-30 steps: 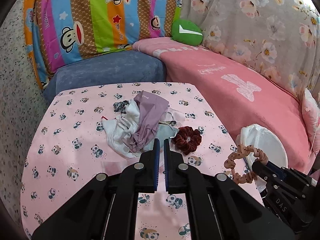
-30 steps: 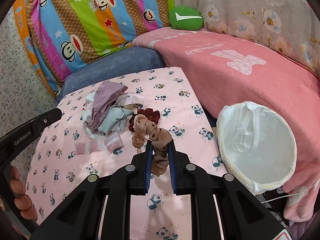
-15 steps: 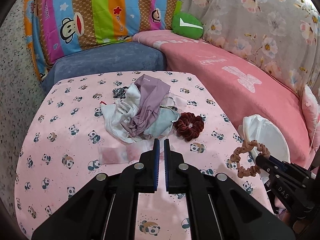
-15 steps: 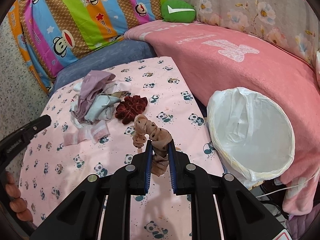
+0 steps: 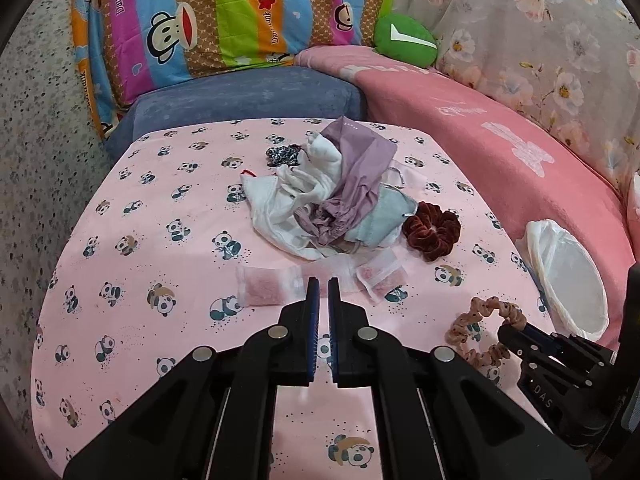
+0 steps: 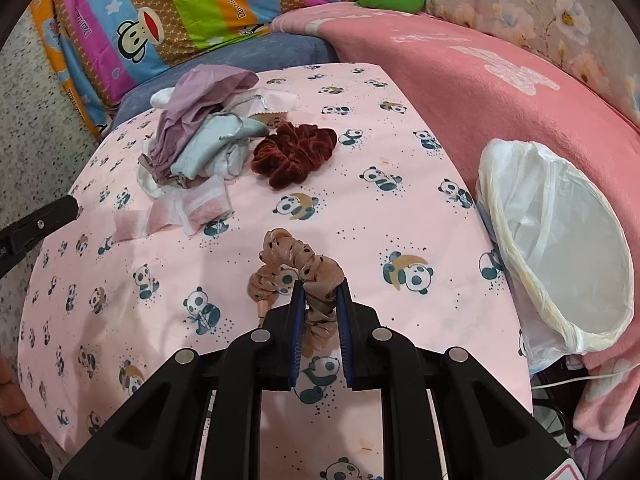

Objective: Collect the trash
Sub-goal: 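Lift the brown scrunchie with the right gripper while the left gripper grasps the purple cloth, then carry the purple cloth and brown scrunchie over the white bin and release both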

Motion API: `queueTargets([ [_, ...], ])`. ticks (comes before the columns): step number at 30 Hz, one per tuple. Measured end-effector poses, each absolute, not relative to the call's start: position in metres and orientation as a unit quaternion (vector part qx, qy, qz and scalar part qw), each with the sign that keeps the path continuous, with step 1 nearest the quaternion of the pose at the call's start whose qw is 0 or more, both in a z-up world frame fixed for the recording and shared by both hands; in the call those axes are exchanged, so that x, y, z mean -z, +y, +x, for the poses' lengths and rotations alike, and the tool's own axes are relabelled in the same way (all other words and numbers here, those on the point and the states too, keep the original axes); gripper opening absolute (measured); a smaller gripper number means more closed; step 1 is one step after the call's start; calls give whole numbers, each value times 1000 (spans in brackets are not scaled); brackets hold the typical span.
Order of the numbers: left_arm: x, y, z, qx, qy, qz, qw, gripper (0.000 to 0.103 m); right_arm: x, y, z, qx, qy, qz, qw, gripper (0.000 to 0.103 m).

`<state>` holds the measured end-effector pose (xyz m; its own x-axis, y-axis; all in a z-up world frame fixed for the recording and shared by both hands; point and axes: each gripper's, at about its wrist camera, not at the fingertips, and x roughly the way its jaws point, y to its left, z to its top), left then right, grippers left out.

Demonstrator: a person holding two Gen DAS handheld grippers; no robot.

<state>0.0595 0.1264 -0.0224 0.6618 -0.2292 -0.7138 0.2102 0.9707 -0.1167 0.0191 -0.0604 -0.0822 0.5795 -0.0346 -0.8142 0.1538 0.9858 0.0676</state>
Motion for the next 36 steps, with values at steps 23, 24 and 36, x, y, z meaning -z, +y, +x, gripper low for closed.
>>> queueTargets([
  [23, 54, 87, 157, 131, 408, 6, 903, 52, 39, -95, 66, 40, 401, 116, 908, 17],
  [24, 58, 87, 160, 134, 417, 3, 899, 46, 40, -95, 68, 39, 400, 116, 908, 17],
  [36, 11, 91, 126, 160, 398, -10, 903, 12, 22, -105, 47, 42, 378, 124, 916, 17],
])
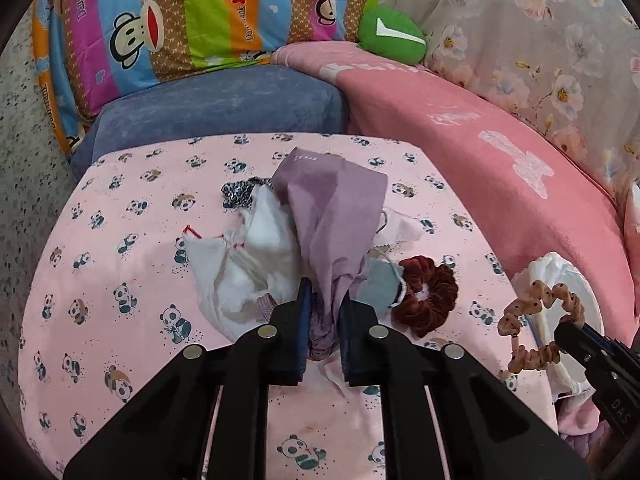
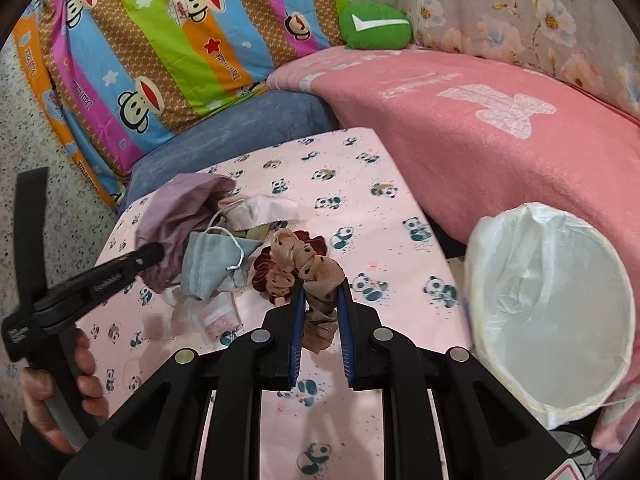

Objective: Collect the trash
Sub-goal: 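Carry the purple cloth and brown scrunchie over the white bin and release both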

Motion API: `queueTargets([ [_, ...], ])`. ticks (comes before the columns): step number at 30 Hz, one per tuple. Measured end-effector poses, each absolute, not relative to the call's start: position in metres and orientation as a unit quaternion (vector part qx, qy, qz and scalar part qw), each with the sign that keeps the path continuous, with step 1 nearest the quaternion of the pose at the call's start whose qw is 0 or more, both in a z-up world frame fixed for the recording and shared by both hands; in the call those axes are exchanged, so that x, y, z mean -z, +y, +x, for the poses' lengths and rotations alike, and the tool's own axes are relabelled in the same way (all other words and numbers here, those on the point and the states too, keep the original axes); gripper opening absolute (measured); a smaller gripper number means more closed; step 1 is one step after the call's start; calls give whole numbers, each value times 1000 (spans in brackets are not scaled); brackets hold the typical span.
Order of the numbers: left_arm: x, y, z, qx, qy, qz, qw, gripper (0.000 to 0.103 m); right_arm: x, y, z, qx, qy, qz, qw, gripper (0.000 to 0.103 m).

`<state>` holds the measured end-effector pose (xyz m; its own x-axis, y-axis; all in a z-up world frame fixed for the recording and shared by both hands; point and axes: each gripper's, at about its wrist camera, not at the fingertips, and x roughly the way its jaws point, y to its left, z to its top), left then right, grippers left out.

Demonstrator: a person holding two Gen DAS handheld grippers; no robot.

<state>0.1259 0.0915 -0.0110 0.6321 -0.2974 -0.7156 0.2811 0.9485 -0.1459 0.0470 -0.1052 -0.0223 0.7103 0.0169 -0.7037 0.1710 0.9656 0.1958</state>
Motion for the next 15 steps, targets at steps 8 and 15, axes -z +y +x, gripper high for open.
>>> queueTargets([
  [8, -41, 71, 81, 194, 349, -1, 917, 12, 0, -127, 11, 54, 357, 131, 923, 17],
  [15, -57, 38, 63, 239, 332, 7, 912, 12, -17, -147, -5, 71, 329, 132, 932, 17],
])
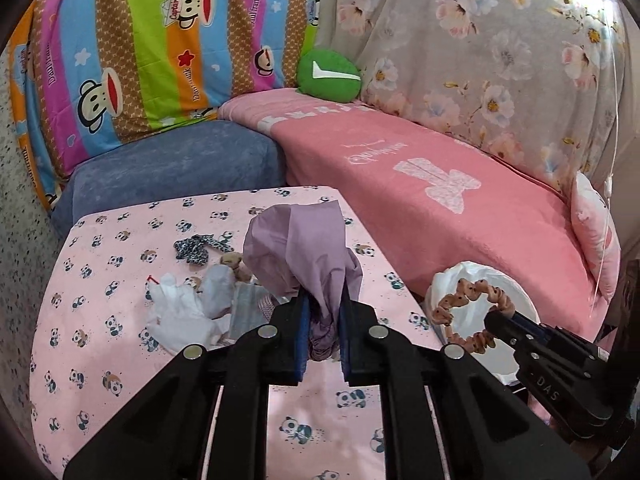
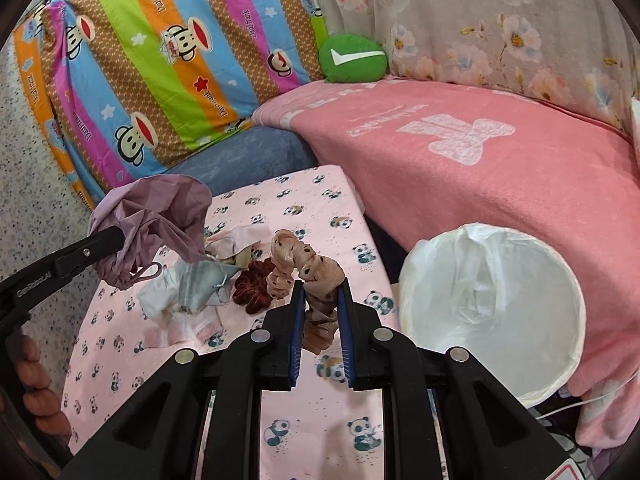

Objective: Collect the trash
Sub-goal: 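Carry the purple cloth and brown scrunchie over the white bin and release both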

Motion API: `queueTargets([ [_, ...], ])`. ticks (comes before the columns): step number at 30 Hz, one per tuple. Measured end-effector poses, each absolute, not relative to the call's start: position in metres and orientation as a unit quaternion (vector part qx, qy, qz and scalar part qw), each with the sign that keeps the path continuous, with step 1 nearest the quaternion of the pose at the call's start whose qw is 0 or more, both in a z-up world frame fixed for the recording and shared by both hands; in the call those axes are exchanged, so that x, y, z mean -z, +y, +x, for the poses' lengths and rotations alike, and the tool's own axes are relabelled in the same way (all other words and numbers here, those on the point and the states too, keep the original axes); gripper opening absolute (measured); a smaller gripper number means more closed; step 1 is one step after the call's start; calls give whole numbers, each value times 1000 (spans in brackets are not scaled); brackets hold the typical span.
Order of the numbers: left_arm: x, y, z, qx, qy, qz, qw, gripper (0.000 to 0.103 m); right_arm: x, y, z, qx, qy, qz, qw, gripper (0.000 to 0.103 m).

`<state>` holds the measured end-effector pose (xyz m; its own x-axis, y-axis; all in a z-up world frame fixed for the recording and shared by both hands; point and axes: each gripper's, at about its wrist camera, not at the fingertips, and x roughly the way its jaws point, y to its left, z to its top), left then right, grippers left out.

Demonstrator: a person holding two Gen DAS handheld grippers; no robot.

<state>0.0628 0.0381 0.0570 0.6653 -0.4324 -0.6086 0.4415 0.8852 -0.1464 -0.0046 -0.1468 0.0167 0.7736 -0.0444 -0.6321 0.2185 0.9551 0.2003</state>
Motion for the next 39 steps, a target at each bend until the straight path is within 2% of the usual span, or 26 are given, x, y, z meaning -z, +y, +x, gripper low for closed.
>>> queueTargets([
  [12, -60, -35, 36, 321, 331, 38, 887, 12, -13, -216, -33, 133, 309, 170, 926, 17],
  [24, -33, -113, 29, 393, 371, 52, 840, 12, 21, -290, -55, 203, 319, 215, 900, 17],
  [36, -9, -159, 26, 408, 395, 79, 819, 14, 39, -314, -59, 219, 330, 223, 891, 17],
  [37, -8, -161, 26, 407, 398, 80, 818, 17, 39, -315, -58, 219, 330, 224, 890, 19],
  [39, -6, -162, 28, 403, 403, 80, 818, 37, 39, -315, -57, 219, 330, 225, 891, 22],
])
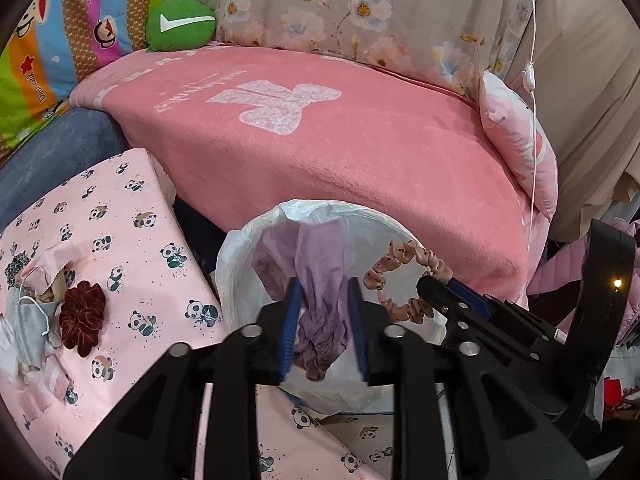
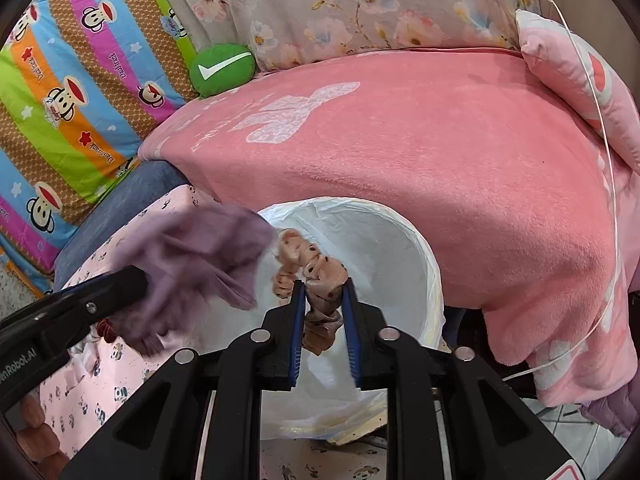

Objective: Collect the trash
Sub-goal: 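Carry the purple cloth and brown scrunchie over the white bin and release both, then move both grippers back over the pile toward the white glove and blue mask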

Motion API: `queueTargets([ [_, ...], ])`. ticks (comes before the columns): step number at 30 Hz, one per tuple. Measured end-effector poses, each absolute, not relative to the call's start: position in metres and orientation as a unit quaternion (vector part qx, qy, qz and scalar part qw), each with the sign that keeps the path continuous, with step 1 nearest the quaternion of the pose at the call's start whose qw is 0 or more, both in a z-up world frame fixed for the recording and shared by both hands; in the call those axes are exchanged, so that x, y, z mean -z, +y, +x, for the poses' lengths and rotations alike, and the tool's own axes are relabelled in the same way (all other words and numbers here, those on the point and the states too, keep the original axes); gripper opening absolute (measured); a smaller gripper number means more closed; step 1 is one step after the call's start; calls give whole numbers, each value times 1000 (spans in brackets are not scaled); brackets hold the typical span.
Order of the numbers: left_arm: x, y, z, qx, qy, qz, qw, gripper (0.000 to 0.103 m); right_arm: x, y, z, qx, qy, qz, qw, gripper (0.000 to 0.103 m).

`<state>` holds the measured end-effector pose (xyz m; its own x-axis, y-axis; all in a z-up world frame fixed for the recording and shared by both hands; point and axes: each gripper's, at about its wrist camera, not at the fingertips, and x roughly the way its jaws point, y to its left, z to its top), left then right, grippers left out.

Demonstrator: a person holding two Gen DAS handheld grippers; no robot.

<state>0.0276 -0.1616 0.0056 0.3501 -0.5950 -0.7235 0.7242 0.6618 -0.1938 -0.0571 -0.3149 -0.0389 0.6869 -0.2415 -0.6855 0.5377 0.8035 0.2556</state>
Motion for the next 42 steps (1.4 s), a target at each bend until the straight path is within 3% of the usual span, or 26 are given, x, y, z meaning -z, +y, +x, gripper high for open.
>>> queueTargets([
  [2, -6, -159, 28, 388, 394, 78, 829, 67, 38, -315, -57, 218, 330, 224, 891, 28],
  [4, -7, -156, 26, 378, 383, 79, 839, 73, 37, -314, -57, 218, 329, 223, 891, 34],
  [11, -9, -142, 32, 355, 388, 70, 848, 73, 29, -300, -58, 208, 327, 216, 896, 42],
  [24, -15, -87, 39, 320, 388, 28, 864, 73, 7, -247, -48, 165, 330, 185, 911, 43],
  [42, 13, 61, 72, 176, 413, -25, 893, 80, 8, -125, -1, 73, 368, 133, 917, 50],
])
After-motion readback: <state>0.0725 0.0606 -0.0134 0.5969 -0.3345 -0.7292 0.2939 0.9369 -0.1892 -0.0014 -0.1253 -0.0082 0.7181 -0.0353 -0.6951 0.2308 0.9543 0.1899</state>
